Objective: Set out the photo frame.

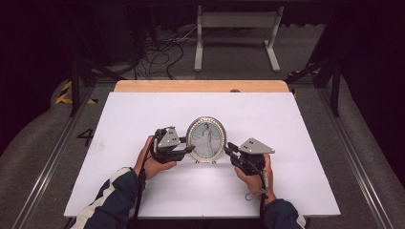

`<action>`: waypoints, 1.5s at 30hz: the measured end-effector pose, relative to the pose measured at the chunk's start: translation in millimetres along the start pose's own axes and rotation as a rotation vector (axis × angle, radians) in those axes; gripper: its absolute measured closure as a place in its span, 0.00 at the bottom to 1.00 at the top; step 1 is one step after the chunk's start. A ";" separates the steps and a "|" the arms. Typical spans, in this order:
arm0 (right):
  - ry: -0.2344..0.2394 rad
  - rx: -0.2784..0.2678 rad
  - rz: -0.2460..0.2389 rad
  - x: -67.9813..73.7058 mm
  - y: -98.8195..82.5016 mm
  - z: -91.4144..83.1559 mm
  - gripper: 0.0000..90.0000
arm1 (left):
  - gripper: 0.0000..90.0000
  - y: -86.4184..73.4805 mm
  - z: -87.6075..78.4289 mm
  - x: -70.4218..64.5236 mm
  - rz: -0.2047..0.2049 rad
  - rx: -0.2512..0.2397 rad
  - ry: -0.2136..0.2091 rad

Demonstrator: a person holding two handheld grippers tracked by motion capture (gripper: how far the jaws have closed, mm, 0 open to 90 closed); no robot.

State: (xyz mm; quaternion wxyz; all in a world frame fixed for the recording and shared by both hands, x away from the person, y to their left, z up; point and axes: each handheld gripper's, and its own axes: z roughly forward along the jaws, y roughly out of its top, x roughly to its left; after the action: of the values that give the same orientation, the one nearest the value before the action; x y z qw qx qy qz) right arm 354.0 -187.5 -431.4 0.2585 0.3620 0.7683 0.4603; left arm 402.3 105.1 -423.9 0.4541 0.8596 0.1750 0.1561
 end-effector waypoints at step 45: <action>0.027 0.100 -0.145 4.3 0.5 -11.3 0.40 | 0.41 -23.9 -33.2 -15.4 0.058 0.049 0.058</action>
State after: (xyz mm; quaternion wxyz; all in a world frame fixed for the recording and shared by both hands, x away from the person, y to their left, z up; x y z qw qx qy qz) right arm 343.3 -189.8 -426.2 0.2625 0.3117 0.8180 0.4060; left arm 370.6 135.0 -427.7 0.4229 0.8703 0.1666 0.1897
